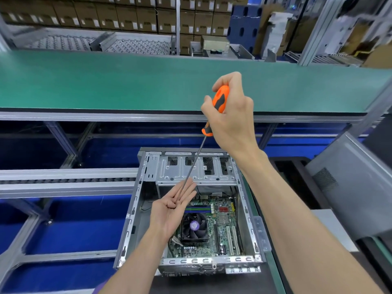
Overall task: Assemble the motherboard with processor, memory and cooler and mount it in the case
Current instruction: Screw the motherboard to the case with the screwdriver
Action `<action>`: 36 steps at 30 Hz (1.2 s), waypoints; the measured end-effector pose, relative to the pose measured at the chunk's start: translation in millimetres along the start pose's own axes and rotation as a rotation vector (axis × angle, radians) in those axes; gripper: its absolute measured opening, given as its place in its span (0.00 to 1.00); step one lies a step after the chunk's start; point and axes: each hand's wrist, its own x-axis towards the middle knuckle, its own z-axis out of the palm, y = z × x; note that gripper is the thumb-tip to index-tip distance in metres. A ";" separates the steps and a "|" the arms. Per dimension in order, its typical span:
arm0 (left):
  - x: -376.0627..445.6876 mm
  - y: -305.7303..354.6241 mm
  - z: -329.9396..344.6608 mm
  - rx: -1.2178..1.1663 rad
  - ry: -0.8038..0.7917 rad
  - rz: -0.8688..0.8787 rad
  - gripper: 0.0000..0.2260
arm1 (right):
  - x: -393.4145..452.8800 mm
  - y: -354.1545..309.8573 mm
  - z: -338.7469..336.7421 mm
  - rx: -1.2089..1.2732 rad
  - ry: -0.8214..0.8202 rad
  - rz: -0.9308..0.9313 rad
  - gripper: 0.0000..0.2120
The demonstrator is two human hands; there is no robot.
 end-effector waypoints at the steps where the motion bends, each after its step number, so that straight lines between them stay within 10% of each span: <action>1: 0.2 -0.1 0.0 -0.001 -0.009 -0.011 0.31 | -0.7 0.6 0.8 0.010 -0.006 0.010 0.09; 8: -2.3 1.6 0.6 -0.037 -0.053 0.003 0.31 | 2.3 0.7 -2.3 0.039 0.010 0.022 0.10; 18: -3.9 -4.5 7.7 0.234 0.338 0.003 0.05 | 8.7 4.9 -3.5 -0.029 0.028 -0.011 0.10; 36: 2.8 -3.3 4.6 -0.026 0.350 0.035 0.07 | 7.3 4.9 0.3 0.002 0.073 -0.008 0.10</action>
